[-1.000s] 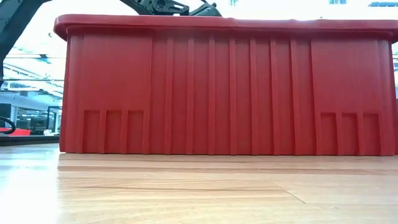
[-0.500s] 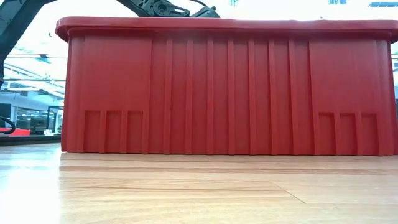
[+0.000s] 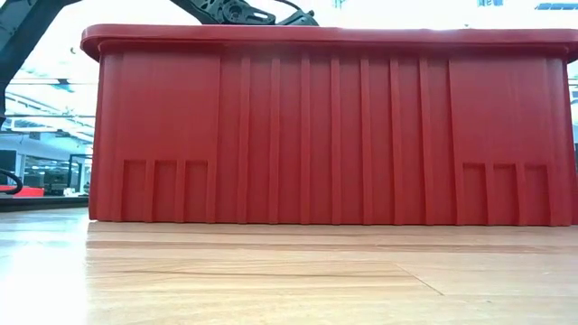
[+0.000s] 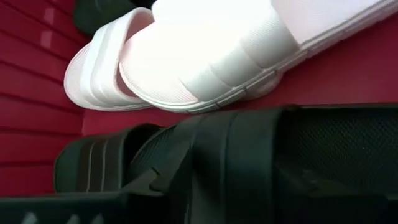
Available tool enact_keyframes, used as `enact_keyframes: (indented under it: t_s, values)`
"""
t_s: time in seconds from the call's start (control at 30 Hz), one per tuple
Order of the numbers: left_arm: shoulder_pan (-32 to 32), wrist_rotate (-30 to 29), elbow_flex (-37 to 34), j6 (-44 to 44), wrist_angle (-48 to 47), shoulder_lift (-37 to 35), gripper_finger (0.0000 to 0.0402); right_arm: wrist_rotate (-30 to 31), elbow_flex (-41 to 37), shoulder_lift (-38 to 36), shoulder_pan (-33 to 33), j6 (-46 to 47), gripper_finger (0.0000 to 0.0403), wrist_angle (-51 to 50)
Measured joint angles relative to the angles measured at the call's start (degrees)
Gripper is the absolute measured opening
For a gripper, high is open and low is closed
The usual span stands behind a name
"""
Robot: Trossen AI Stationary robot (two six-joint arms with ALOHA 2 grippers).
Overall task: Pick and place slides into bin
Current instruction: Put the black slide into the red bin
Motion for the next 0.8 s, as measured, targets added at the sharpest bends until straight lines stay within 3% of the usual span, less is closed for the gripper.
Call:
enact_keyframes:
  t_s: [0.23, 0.8]
  values:
    - [-0.04, -1.49, 0.0, -1.7, 0.09, 0.0, 0.0205, -0.02, 0.0, 0.0, 0.02, -0.11, 0.0169, -0.26]
    - [-0.27, 13.93, -0.05, -4.9, -2.8, -3.33, 0.0228, -0.31, 0.0, 0.0, 0.02, 0.33, 0.0169, -0.93]
